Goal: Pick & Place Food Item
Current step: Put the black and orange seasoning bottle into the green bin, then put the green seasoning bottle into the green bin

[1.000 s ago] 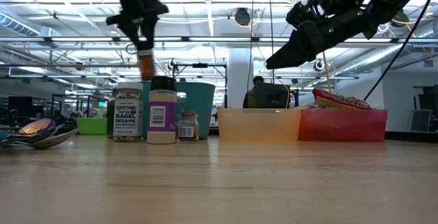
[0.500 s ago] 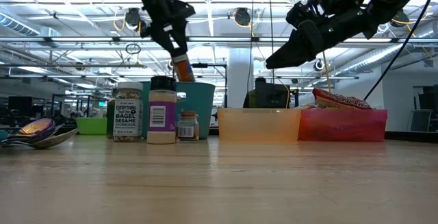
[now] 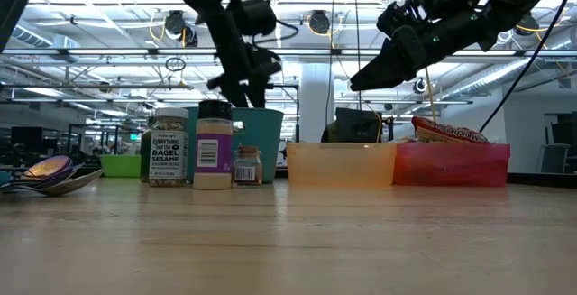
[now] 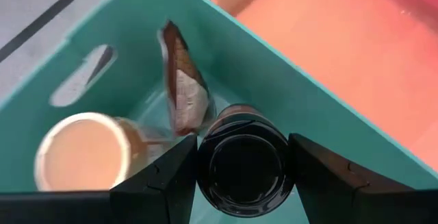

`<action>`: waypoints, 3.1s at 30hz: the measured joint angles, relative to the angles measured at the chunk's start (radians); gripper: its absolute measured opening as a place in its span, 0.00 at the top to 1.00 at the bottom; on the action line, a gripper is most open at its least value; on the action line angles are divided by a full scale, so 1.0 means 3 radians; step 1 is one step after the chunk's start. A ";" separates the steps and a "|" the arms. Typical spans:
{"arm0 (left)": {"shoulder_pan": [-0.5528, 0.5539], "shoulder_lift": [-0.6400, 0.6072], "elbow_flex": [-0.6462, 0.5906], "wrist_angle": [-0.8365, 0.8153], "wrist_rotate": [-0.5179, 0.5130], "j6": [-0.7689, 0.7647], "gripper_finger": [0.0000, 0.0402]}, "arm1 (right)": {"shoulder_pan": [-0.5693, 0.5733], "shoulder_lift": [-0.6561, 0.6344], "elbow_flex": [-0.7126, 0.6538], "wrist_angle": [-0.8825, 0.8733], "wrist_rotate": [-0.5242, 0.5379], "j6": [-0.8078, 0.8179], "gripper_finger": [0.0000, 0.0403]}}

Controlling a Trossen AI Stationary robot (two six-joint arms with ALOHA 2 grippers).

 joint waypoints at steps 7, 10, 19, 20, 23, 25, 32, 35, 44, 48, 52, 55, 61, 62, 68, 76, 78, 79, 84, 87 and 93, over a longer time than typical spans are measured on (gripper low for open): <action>-0.0002 0.0249 0.0000 0.0000 0.0000 -0.0027 0.49 | 0.0001 -0.0001 0.0000 -0.0005 0.0000 0.0000 0.21; -0.0001 0.0292 0.0003 0.0022 -0.0007 -0.0040 0.46 | 0.0001 0.0000 0.0000 -0.0011 0.0000 -0.0004 0.21; 0.0000 0.0292 -0.0001 0.0075 -0.0006 -0.0024 0.29 | 0.0001 -0.0001 0.0000 -0.0014 0.0000 -0.0004 0.21; 0.0000 0.0290 -0.0001 0.0100 -0.0001 0.0002 0.29 | 0.0001 -0.0001 0.0000 -0.0014 0.0000 -0.0004 0.21; -0.0006 0.0284 -0.0001 0.0109 0.0000 0.0083 0.28 | 0.0001 -0.0001 0.0000 -0.0015 0.0000 -0.0003 0.21; -0.0008 0.0264 0.0000 0.0118 0.0001 0.0087 0.27 | 0.0001 0.0000 0.0000 -0.0027 0.0000 -0.0003 0.21; -0.0008 -0.0071 0.0000 -0.0264 0.0036 0.0109 0.27 | 0.0000 -0.0001 0.0000 -0.0032 0.0000 -0.0003 0.21; -0.0011 -0.0294 0.0000 -0.0553 0.0012 0.0019 0.27 | 0.0001 -0.0001 0.0000 -0.0045 0.0001 -0.0006 0.21; -0.0151 -0.0690 -0.0029 -0.1599 -0.0003 -0.0366 0.27 | 0.0001 -0.0001 0.0000 -0.0057 0.0000 -0.0033 0.21; -0.0230 -0.0844 -0.0187 -0.1712 -0.0006 -0.0494 0.27 | 0.0000 0.0000 0.0000 -0.0095 0.0000 -0.0032 0.21; -0.0284 -0.1075 -0.0483 -0.1658 -0.0003 -0.0661 0.27 | 0.0001 -0.0001 0.0000 -0.0103 0.0000 -0.0019 0.21; -0.0296 -0.1288 -0.0759 -0.1552 -0.0005 -0.0797 0.27 | 0.0001 -0.0001 0.0000 -0.0103 0.0000 0.0018 0.21; -0.0296 -0.1593 -0.1152 -0.1534 0.0082 -0.1107 0.27 | 0.0000 -0.0001 0.0000 -0.0092 0.0000 0.0018 0.21; -0.0307 -0.1612 -0.1190 -0.1511 0.0106 -0.1125 0.27 | 0.0001 -0.0001 0.0000 -0.0079 0.0000 0.0016 0.21; -0.0351 -0.1629 -0.1373 -0.1280 0.0168 -0.1007 0.27 | 0.0001 0.0000 0.0000 -0.0023 -0.0001 0.0014 0.21; -0.0345 -0.1625 -0.1528 -0.1025 0.0332 -0.0911 0.27 | 0.0001 0.0000 0.0000 -0.0024 -0.0001 0.0020 0.21; -0.0347 -0.1627 -0.1553 -0.1008 0.0351 -0.0916 0.27 | 0.0001 -0.0001 0.0000 -0.0025 -0.0001 0.0022 0.21; -0.0347 -0.1625 -0.1568 -0.1004 0.0350 -0.0930 0.27 | 0.0001 -0.0001 0.0000 -0.0024 -0.0001 0.0020 0.21; -0.0339 -0.1623 -0.1659 -0.0896 0.0276 -0.0987 0.27 | 0.0001 -0.0001 0.0000 -0.0024 -0.0002 0.0022 0.21; -0.0329 -0.1623 -0.1731 -0.0756 0.0313 -0.0884 0.27 | 0.0000 -0.0001 0.0000 -0.0024 -0.0001 0.0022 0.21; -0.0330 -0.1623 -0.1761 -0.0647 0.0303 -0.0681 0.27 | 0.0001 -0.0001 0.0000 -0.0025 -0.0001 0.0023 0.21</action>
